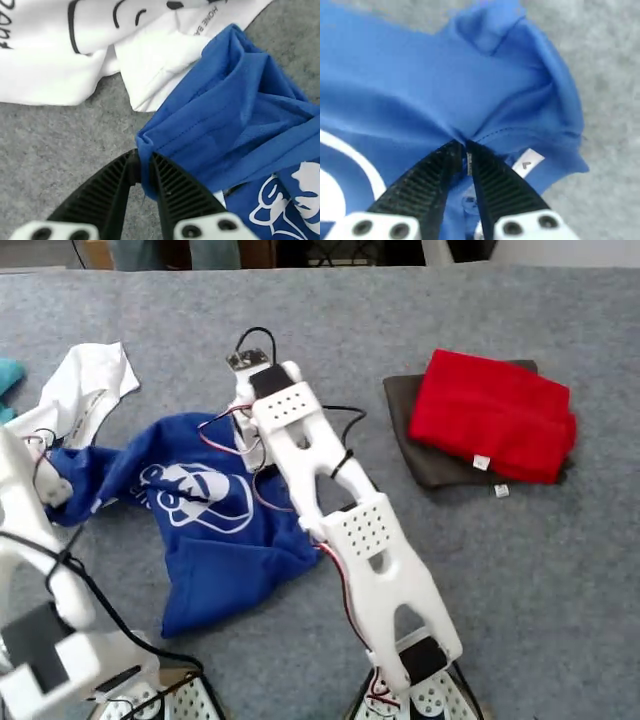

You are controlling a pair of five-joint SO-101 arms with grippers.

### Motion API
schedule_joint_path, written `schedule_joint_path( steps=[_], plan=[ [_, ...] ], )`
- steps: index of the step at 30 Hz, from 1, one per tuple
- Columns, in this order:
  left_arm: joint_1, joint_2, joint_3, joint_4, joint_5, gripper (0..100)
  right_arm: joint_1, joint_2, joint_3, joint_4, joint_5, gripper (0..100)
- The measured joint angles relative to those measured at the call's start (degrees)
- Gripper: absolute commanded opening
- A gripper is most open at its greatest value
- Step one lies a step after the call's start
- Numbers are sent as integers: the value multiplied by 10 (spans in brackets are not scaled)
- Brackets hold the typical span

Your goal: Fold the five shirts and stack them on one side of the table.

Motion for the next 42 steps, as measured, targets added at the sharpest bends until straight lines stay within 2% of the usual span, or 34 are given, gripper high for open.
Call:
schedule_joint_path(
  steps=[4, 10, 15, 21, 26, 32, 39, 42],
  plan=[
    [0, -45, 66, -5, -2, 29, 13, -63, 116, 2, 42, 13],
    [-4, -63, 86, 3, -43, 29, 26, -222, 429, 0, 91, 13],
    [-19, -63, 86, 50, -105, 29, 43, -385, 659, -13, 147, 14],
    [-97, -63, 68, 131, -191, 29, 44, -542, 826, -14, 266, 15],
    [-142, -63, 43, 164, -248, 29, 44, -630, 811, -13, 306, 15],
    [-142, -63, 42, 165, -255, 29, 44, -644, 656, -17, 308, 25],
    [-144, -63, 42, 165, -259, 29, 54, -573, 448, 6, 309, 214],
    [-144, -63, 42, 165, -259, 29, 53, -534, 386, -6, 292, 215]
  ],
)
